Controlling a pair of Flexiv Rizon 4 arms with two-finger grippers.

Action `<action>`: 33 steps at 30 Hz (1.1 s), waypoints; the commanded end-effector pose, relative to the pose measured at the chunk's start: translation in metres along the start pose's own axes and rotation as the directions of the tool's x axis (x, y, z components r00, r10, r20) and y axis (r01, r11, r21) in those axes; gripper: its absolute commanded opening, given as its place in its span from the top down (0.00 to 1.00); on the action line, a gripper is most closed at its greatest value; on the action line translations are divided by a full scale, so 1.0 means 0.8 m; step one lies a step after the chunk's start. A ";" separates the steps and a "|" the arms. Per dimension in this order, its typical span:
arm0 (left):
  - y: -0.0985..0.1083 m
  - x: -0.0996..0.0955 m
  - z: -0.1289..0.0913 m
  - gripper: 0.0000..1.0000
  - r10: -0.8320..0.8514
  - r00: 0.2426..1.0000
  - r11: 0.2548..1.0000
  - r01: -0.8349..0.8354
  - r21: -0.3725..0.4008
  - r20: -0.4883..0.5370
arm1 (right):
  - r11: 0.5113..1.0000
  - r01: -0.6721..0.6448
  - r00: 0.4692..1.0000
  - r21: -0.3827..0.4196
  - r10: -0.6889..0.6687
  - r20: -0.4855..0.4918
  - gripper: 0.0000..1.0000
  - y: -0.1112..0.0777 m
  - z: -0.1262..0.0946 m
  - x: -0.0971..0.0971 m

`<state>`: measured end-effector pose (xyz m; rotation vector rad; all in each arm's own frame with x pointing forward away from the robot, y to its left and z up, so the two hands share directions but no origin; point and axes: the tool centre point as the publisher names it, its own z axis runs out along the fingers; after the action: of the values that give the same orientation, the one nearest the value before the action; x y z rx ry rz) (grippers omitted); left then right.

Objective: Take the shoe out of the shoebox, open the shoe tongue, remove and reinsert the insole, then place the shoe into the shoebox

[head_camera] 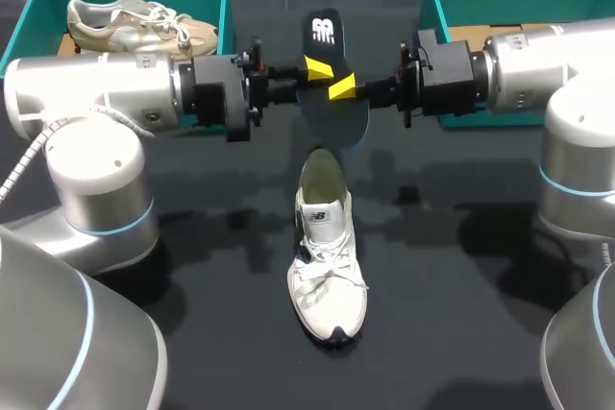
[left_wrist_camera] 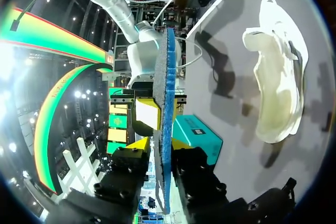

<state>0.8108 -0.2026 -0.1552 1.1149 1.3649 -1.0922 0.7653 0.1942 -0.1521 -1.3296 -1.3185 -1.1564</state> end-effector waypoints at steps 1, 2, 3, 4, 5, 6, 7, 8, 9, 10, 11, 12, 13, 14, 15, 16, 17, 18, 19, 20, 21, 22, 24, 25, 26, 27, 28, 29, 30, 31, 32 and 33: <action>-0.010 0.000 -0.033 0.00 -0.066 0.996 0.998 0.064 -0.027 -0.059 | 1.000 0.002 1.000 0.002 -0.002 -0.001 1.00 0.002 -0.008 -0.002; -0.009 0.001 -0.042 0.00 -0.144 0.987 0.990 0.144 0.000 -0.076 | 1.000 0.003 1.000 0.001 -0.003 -0.001 1.00 0.002 -0.009 -0.002; -0.007 0.002 -0.051 0.00 -0.218 0.970 0.976 0.220 0.003 -0.105 | 1.000 0.005 1.000 0.000 -0.005 -0.001 1.00 0.002 -0.010 -0.003; -0.004 0.004 -0.058 0.00 -0.265 0.955 0.964 0.265 -0.012 -0.131 | 1.000 0.008 1.000 -0.001 -0.008 -0.001 1.00 0.003 -0.012 -0.003; -0.001 0.005 -0.066 0.00 -0.336 0.929 0.941 0.339 -0.013 -0.155 | 1.000 0.011 1.000 -0.001 -0.011 0.000 1.00 0.004 -0.013 -0.004; 0.003 0.006 -0.074 0.00 -0.374 0.910 0.926 0.376 -0.024 -0.178 | 1.000 0.019 1.000 -0.002 -0.019 -0.002 1.00 0.005 -0.014 -0.005; 0.005 0.008 -0.082 0.00 -0.352 0.916 0.935 0.352 -0.039 -0.190 | 1.000 0.029 1.000 -0.003 -0.029 -0.005 1.00 0.005 -0.015 -0.006; 0.005 0.008 -0.082 0.00 -0.352 0.916 0.935 0.352 -0.039 -0.190 | 0.999 0.041 0.999 -0.004 -0.041 -0.008 1.00 0.006 -0.016 -0.006; 0.005 0.008 -0.082 0.00 -0.352 0.916 0.935 0.352 -0.039 -0.190 | 0.999 0.049 0.999 -0.003 -0.049 -0.010 1.00 0.007 -0.016 -0.006; 0.005 0.008 -0.082 0.00 -0.352 0.916 0.935 0.352 -0.039 -0.190 | 0.998 0.057 0.998 0.003 -0.057 -0.012 1.00 0.007 -0.017 -0.007; 0.005 0.008 -0.082 0.00 -0.352 0.916 0.935 0.352 -0.039 -0.190 | 0.998 0.057 0.998 0.003 -0.057 -0.012 1.00 0.007 -0.017 -0.007; 0.005 0.008 -0.082 0.00 -0.352 0.916 0.935 0.352 -0.039 -0.190 | 0.998 0.057 0.998 0.003 -0.057 -0.012 1.00 0.007 -0.017 -0.007; 0.005 0.008 -0.082 0.00 -0.352 0.916 0.935 0.352 -0.039 -0.190 | 0.998 0.057 0.998 0.003 -0.057 -0.012 1.00 0.007 -0.017 -0.007; 0.005 0.008 -0.082 0.00 -0.352 0.916 0.935 0.352 -0.039 -0.190 | 0.998 0.057 0.998 0.003 -0.057 -0.012 1.00 0.007 -0.017 -0.007; 0.005 0.008 -0.082 0.00 -0.352 0.916 0.935 0.352 -0.039 -0.190 | 0.998 0.057 0.998 0.003 -0.057 -0.012 1.00 0.007 -0.017 -0.007; 0.005 0.008 -0.082 0.00 -0.352 0.916 0.935 0.352 -0.039 -0.190 | 0.998 0.057 0.998 0.003 -0.057 -0.012 1.00 0.007 -0.017 -0.007; 0.005 0.008 -0.082 0.00 -0.352 0.916 0.935 0.352 -0.039 -0.190 | 0.998 0.057 0.998 0.003 -0.057 -0.012 1.00 0.007 -0.017 -0.007; 0.005 0.008 -0.082 0.00 -0.352 0.916 0.935 0.352 -0.039 -0.190 | 0.998 0.057 0.998 0.003 -0.057 -0.012 1.00 0.007 -0.017 -0.007; 0.005 0.008 -0.082 0.00 -0.352 0.916 0.935 0.352 -0.039 -0.190 | 0.998 0.057 0.998 0.003 -0.057 -0.012 1.00 0.007 -0.017 -0.007; 0.005 0.008 -0.082 0.00 -0.352 0.916 0.935 0.352 -0.039 -0.190 | 0.998 0.057 0.998 0.003 -0.057 -0.012 1.00 0.007 -0.017 -0.007; -0.005 0.012 -0.076 0.00 -0.368 0.912 0.929 0.356 -0.100 -0.179 | 0.998 0.057 0.998 0.003 -0.057 -0.012 1.00 0.007 -0.017 -0.007; -0.009 0.014 -0.073 0.00 -0.430 0.883 0.900 0.404 -0.163 -0.189 | 0.998 0.057 0.998 0.003 -0.057 -0.012 1.00 0.007 -0.017 -0.007; -0.011 0.017 -0.074 0.00 -0.535 0.823 0.836 0.481 -0.264 -0.193 | 0.997 0.070 0.998 -0.042 -0.070 0.009 1.00 0.017 -0.028 -0.010; -0.007 0.018 -0.071 0.00 -0.583 0.785 0.798 0.503 -0.333 -0.211 | 0.996 0.079 0.997 -0.050 -0.079 -0.005 1.00 0.020 -0.034 -0.011; -0.004 0.017 -0.072 0.00 -0.630 0.746 0.758 0.528 -0.383 -0.218 | 0.995 0.090 0.996 -0.051 -0.091 -0.017 1.00 0.021 -0.038 -0.012; 0.000 0.017 -0.076 0.00 -0.677 0.696 0.716 0.551 -0.428 -0.238 | 0.993 0.093 0.995 -0.065 -0.095 -0.016 1.00 0.023 -0.041 -0.013; 0.004 0.017 -0.078 0.00 -0.728 0.636 0.664 0.561 -0.495 -0.256 | 0.993 0.093 0.995 -0.066 -0.095 -0.016 1.00 0.025 -0.042 -0.014; 0.010 0.018 -0.080 0.00 -0.790 0.550 0.595 0.583 -0.553 -0.270 | 0.993 0.095 0.995 -0.070 -0.097 -0.012 1.00 0.027 -0.043 -0.014; 0.015 0.020 -0.083 0.00 -0.831 0.482 0.542 0.589 -0.600 -0.278 | 0.992 0.098 0.995 -0.077 -0.099 0.000 1.00 0.030 -0.042 -0.016; 0.018 0.023 -0.087 0.00 -0.849 0.452 0.510 0.565 -0.649 -0.274 | 0.991 0.108 0.994 -0.081 -0.107 0.009 1.00 0.032 -0.041 -0.017; 0.021 0.025 -0.091 0.00 -0.832 0.498 0.509 0.505 -0.698 -0.246 | 0.989 0.121 0.993 -0.085 -0.120 0.011 1.00 0.036 -0.038 -0.020; 0.021 0.025 -0.091 0.00 -0.832 0.498 0.509 0.505 -0.698 -0.246 | 0.988 0.137 0.990 -0.071 -0.137 0.015 1.00 0.040 -0.031 -0.024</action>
<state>0.8129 -0.1281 -0.1772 0.7200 2.0818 -1.1798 0.7934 0.1574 -0.1631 -1.3230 -1.3905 -1.3054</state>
